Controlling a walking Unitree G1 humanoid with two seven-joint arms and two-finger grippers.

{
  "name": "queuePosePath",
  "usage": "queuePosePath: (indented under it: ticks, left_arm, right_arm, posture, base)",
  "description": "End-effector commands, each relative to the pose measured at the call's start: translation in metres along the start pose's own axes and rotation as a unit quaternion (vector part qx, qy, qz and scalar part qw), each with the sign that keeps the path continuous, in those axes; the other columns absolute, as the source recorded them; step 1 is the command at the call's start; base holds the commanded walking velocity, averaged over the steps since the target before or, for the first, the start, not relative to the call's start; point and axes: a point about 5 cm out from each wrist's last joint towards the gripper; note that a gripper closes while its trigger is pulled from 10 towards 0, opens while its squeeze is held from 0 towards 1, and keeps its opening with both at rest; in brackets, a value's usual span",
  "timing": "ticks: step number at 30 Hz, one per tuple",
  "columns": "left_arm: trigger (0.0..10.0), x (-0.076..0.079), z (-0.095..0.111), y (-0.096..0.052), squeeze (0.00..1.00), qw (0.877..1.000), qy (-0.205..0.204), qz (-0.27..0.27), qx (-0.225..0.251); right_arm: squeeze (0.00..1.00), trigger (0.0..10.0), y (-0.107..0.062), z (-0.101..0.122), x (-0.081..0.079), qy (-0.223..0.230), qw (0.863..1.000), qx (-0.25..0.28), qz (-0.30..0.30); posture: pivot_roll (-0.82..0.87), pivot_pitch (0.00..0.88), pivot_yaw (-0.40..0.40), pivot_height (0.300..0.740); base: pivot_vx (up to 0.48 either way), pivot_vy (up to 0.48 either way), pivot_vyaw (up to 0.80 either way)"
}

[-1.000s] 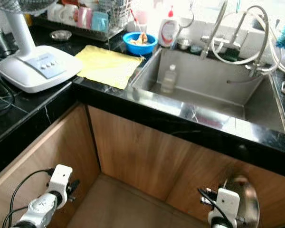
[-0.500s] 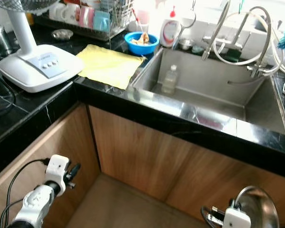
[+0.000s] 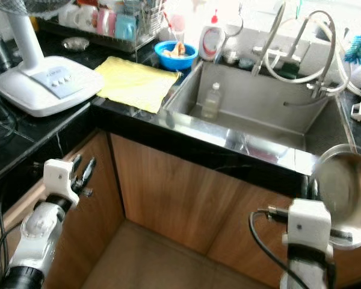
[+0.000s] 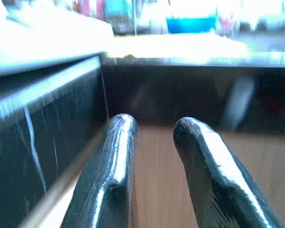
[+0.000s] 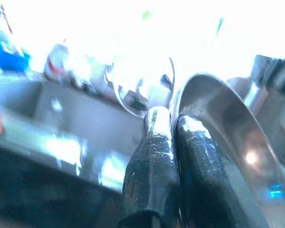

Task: Kitchen organization

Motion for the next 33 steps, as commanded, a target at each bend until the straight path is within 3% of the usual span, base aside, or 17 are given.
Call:
queuePosePath:
  ticks: [1, 6, 9, 13, 16, 19, 21, 25, 28, 33]
  left_arm:
    - [10.0, 0.012, 0.019, 0.016, 0.0, 0.999, -0.006, -0.026, 0.027]
    - [10.0, 0.028, 0.036, 0.034, 0.0, 0.997, -0.004, -0.057, 0.053]
    - [10.0, 0.04, 0.04, 0.045, 0.0, 0.995, -0.024, -0.075, 0.059]
    - [10.0, 0.074, 0.023, 0.049, 0.0, 0.99, -0.06, -0.129, 0.02]
    - [10.0, 0.087, 0.023, 0.051, 0.0, 0.986, -0.07, -0.15, 0.02]
    - [10.0, 0.081, 0.027, 0.061, 0.0, 0.977, -0.19, -0.092, 0.011]
    - [10.0, 0.078, 0.034, 0.064, 0.0, 0.981, -0.151, -0.12, 0.018]
    - [10.0, 0.067, 0.039, 0.063, 0.0, 0.986, -0.113, -0.122, 0.028]
    - [10.0, 0.06, 0.04, 0.064, 0.0, 0.987, -0.115, -0.11, 0.029]
    - [10.0, 0.065, 0.041, 0.063, 0.0, 0.986, -0.107, -0.125, 0.029]
  right_arm:
    - [0.0, 10.0, 0.011, 0.014, -0.004, 0.008, 1.0, 0.017, 0.015]
    - [0.0, 10.0, 0.024, 0.02, -0.02, 0.015, 0.999, 0.019, 0.041]
    - [0.0, 10.0, 0.029, 0.016, -0.028, 0.049, 0.998, 0.0, 0.039]
    - [0.0, 10.0, 0.041, 0.016, -0.037, 0.05, 0.998, -0.005, 0.045]
    - [0.0, 10.0, 0.048, 0.018, -0.034, 0.051, 0.998, 0.002, 0.038]
    - [0.0, 10.0, 0.056, 0.021, -0.031, 0.065, 0.997, 0.007, 0.035]
    - [0.0, 10.0, 0.057, 0.023, -0.031, 0.063, 0.998, 0.012, 0.029]
    - [0.0, 10.0, 0.055, 0.022, -0.034, 0.065, 0.997, 0.013, 0.037]
    - [0.0, 10.0, 0.053, 0.02, -0.036, 0.058, 0.998, 0.011, 0.038]
    - [0.0, 10.0, 0.054, 0.023, -0.037, 0.061, 0.998, 0.015, 0.031]
  posture:
    - [0.09, 0.0, -0.098, 0.74]
    - [0.09, 0.0, -0.097, 0.74]
    - [0.1, 0.0, -0.098, 0.74]
    - [0.08, 0.0, -0.082, 0.74]
    - [0.07, 0.0, -0.068, 0.74]
    - [0.06, 0.0, -0.059, 0.74]
    - [0.07, 0.0, -0.064, 0.74]
    - [0.08, 0.0, -0.067, 0.74]
    - [0.09, 0.0, -0.068, 0.74]
    - [0.08, 0.0, -0.066, 0.74]
  base:
    - [0.0, 0.0, 0.0]
    - [0.0, 0.0, 0.0]
    - [0.0, 0.0, 0.0]
    - [0.0, 0.0, 0.0]
    - [0.0, 0.0, 0.0]
    - [0.0, 0.0, -0.67]
    - [0.0, 0.0, -0.8]
    - [0.0, 0.0, -0.8]
    - [0.0, 0.0, 0.0]
    - [0.0, 0.0, 0.0]
Point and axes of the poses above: a point about 5 cm out from each wrist's last joint towards the gripper, its own y axis pointing out of the wrist towards the gripper, its own z axis along the axis of the wrist's last joint, x = y × z, and after that the axes turned 7 degrees about -y, right-handed
